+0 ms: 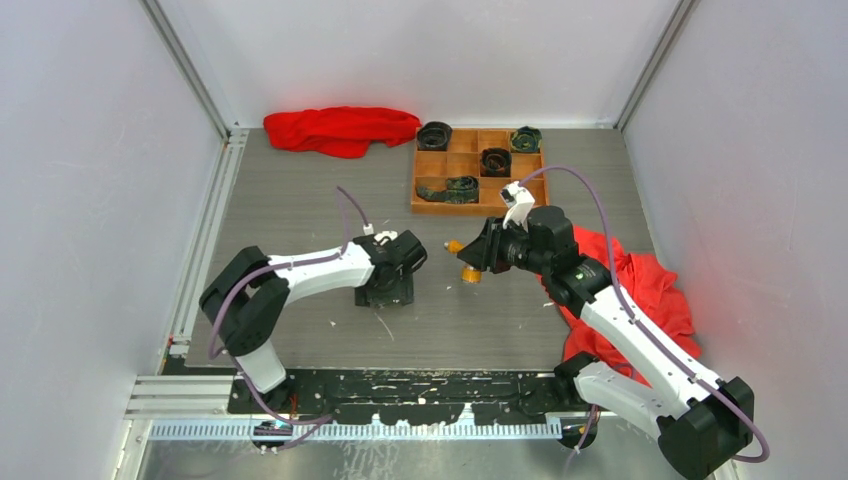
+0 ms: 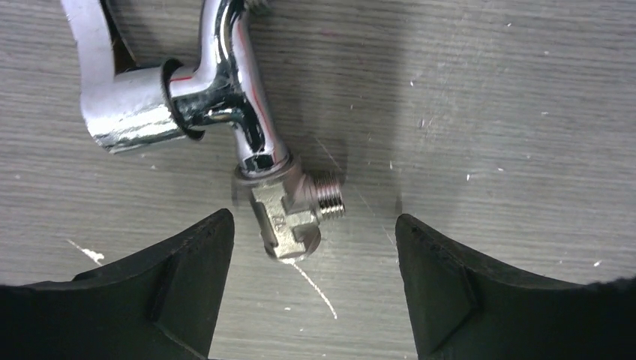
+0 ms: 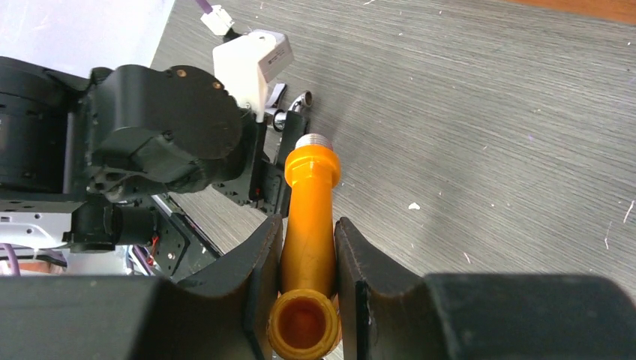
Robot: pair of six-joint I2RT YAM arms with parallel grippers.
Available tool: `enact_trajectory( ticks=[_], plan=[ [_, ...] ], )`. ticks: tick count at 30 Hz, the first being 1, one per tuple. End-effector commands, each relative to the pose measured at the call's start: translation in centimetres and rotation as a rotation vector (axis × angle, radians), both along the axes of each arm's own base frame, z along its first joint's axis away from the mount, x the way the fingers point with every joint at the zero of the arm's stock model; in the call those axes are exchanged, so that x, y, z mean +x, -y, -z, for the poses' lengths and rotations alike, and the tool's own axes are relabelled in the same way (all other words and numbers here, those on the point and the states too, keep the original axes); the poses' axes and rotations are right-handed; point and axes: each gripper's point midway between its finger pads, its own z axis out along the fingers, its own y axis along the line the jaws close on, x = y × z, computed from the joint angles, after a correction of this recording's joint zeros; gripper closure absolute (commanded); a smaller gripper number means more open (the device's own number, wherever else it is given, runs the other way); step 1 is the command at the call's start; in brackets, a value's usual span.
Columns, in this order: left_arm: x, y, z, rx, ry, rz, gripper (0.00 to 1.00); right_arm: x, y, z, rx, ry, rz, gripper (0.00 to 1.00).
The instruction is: Install the water faucets
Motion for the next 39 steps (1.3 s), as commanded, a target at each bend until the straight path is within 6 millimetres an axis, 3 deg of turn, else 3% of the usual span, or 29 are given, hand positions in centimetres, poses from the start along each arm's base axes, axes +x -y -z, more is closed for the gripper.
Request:
enact_trajectory(
  ticks=[1,12,20,22,25,30,34,39],
  plan=[
    [2.2,0.6,0.1,-0.014,0.053,-0.064,0.23,0.1,-0.5,-3.5,0.062,0.093,-0.017,1.00],
    [2.1,-0.8,2.1,-0.028,0.014,-0.135,0.45,-0.1,-0.4,-3.3,0.067,0.083,-0.016,0.99],
    [1.9,-1.4,1.9,-0.016,0.019,-0.136,0.62,0.0,-0.7,-3.1,0.071,0.075,-0.026,0.99],
    [2.0,-1.4,1.8,-0.016,0.020,-0.133,0.60,0.0,-0.8,-3.0,0.075,0.066,-0.030,0.99],
    [2.0,-1.4,1.8,-0.021,0.015,-0.137,0.45,0.0,-0.9,-3.1,0.076,0.067,-0.032,0.99],
    [2.1,-1.4,2.1,-0.028,0.000,-0.142,0.46,0.0,-0.8,-3.1,0.074,0.068,-0.031,0.99],
    [2.1,-1.2,2.2,-0.038,-0.007,-0.138,0.57,-0.1,-0.8,-2.9,0.073,0.061,-0.030,1.00],
    [2.3,-1.1,1.3,-0.046,0.007,-0.133,0.91,-0.1,-0.8,-2.9,0.073,0.059,-0.032,0.99]
  ],
)
